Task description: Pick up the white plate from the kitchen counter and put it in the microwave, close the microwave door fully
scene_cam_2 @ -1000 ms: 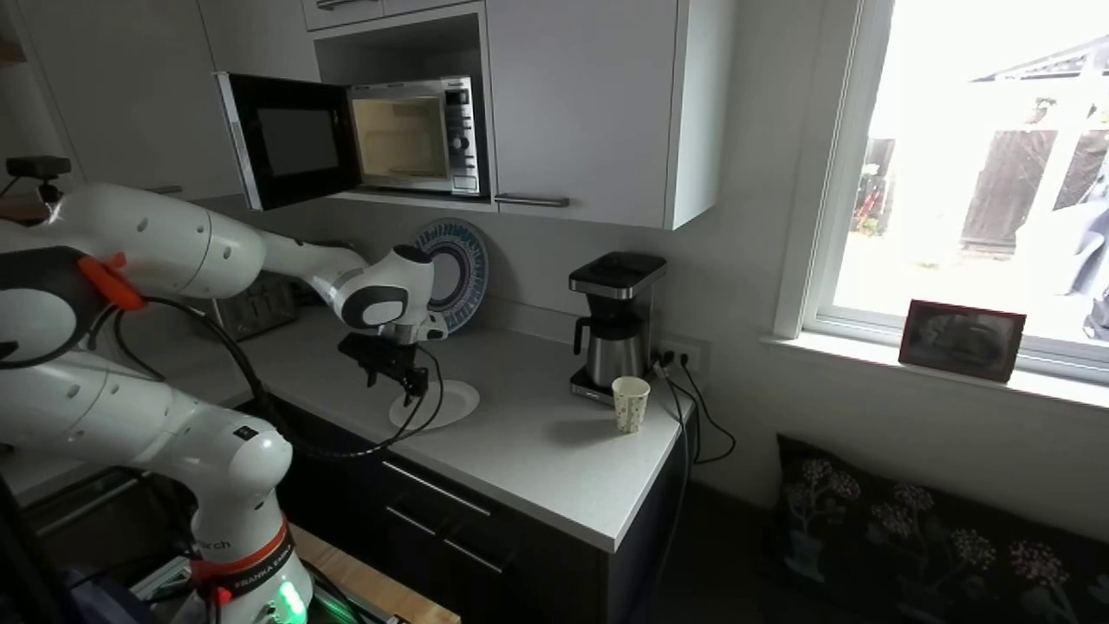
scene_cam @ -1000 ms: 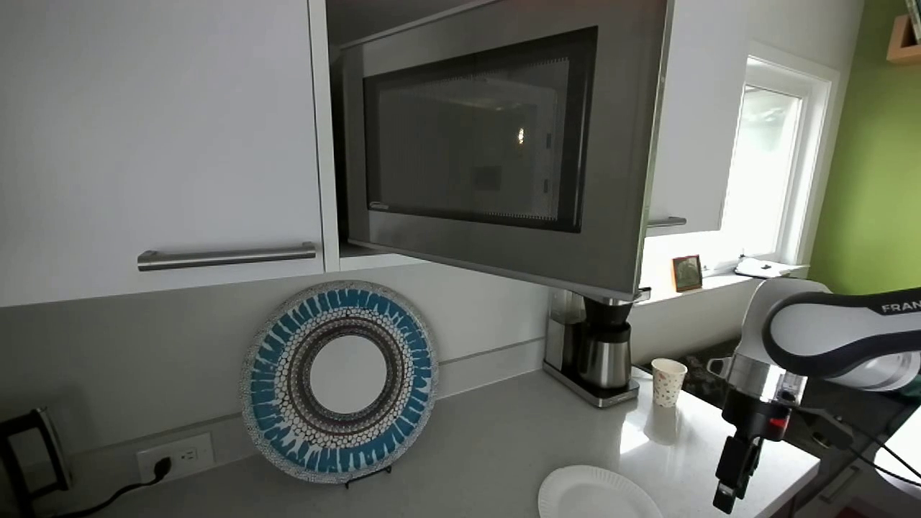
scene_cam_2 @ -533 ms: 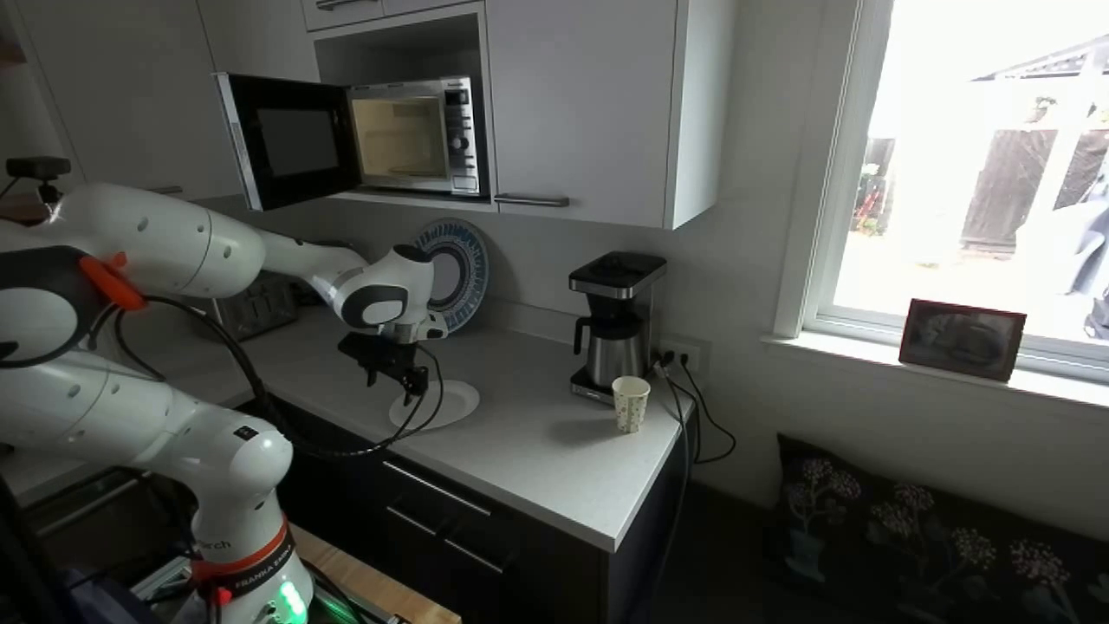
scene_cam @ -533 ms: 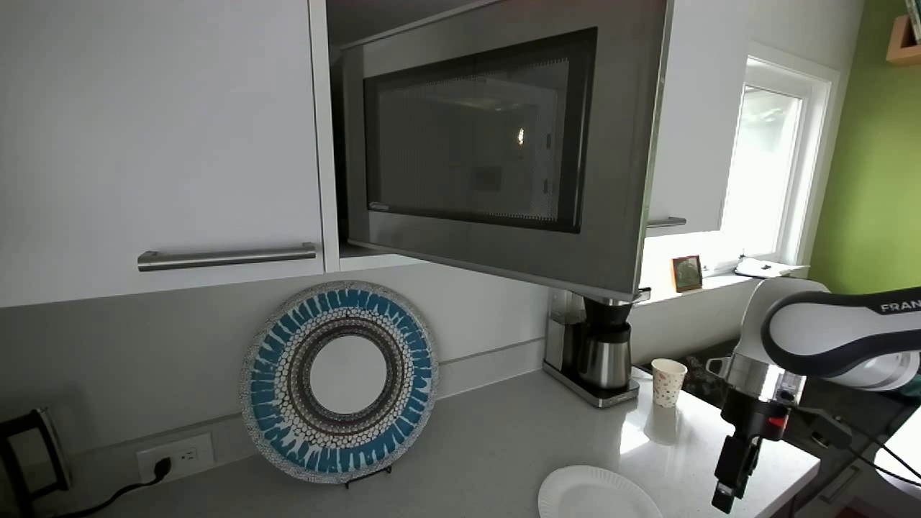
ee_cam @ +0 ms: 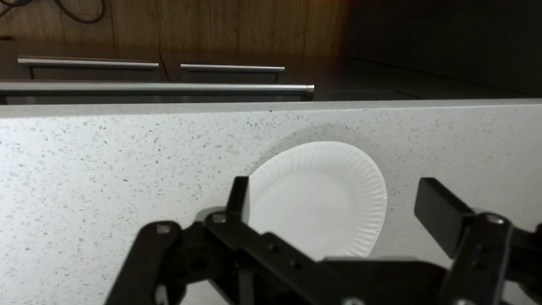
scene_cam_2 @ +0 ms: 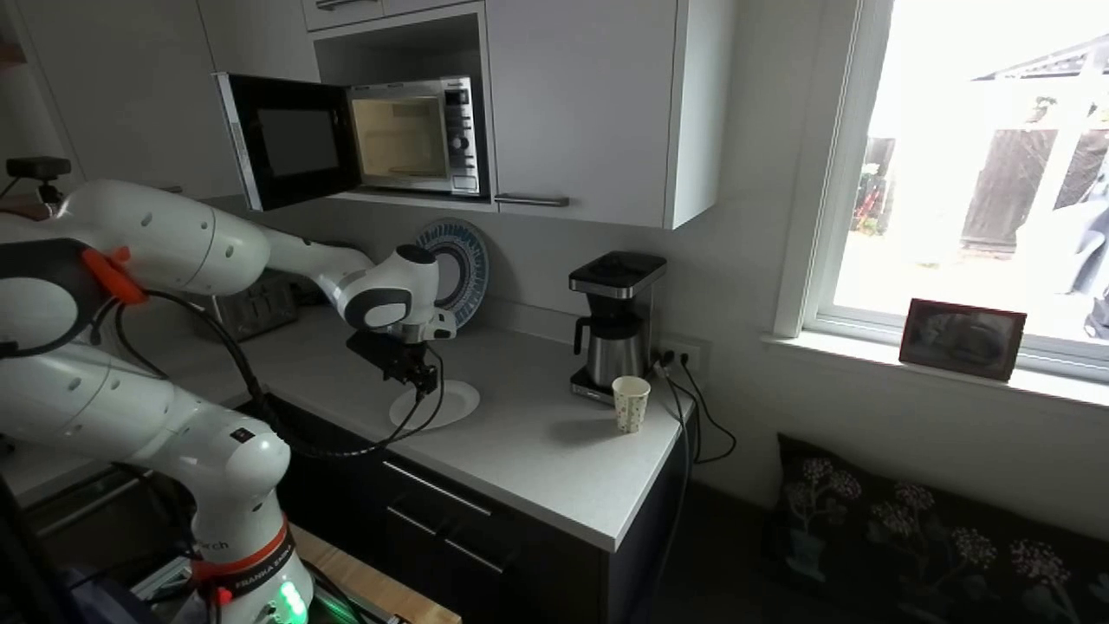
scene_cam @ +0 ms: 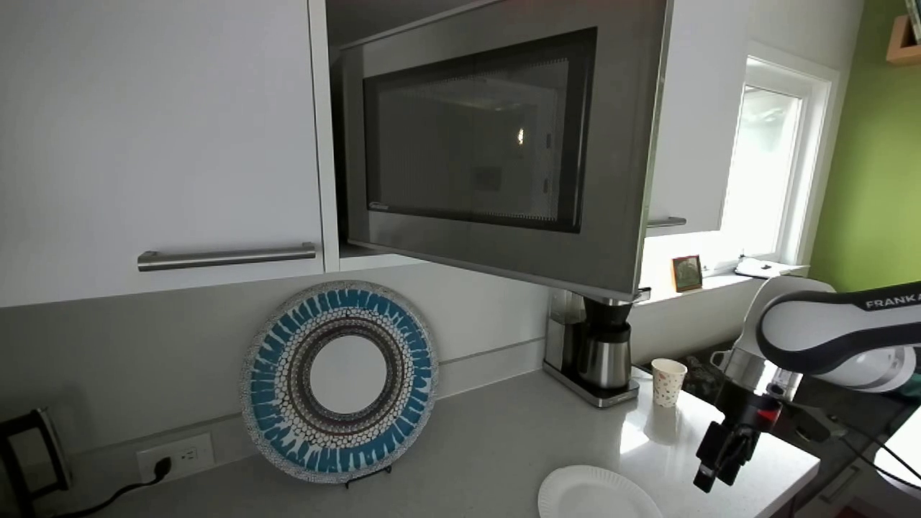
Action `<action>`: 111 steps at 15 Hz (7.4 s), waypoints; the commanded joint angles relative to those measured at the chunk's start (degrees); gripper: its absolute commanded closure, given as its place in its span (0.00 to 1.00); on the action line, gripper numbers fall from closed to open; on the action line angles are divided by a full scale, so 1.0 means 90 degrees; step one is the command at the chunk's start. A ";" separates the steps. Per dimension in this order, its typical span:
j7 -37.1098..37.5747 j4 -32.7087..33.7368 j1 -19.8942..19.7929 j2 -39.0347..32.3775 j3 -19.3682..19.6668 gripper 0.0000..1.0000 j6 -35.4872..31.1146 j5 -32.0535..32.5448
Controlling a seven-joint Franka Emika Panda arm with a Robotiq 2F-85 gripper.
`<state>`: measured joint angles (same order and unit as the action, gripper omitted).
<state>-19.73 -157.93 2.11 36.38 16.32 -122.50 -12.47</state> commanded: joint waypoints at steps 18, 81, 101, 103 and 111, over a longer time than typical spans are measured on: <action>-0.4431 0.0809 -0.0966 -0.3909 0.0262 0.00 -0.0568 -0.4865; -0.2305 0.3783 -0.1784 -0.0737 0.0155 1.00 0.1594 -0.3552; -0.0986 0.4447 -0.1406 -0.0154 0.0126 1.00 0.1517 -0.4972; -0.0525 0.4571 -0.1335 -0.0017 0.0087 1.00 0.1659 -0.5201; 0.1323 0.4712 -0.1284 -0.0038 -0.0667 1.00 0.1395 -0.5745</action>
<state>-13.26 -115.85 -9.45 36.99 12.70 -108.07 -62.95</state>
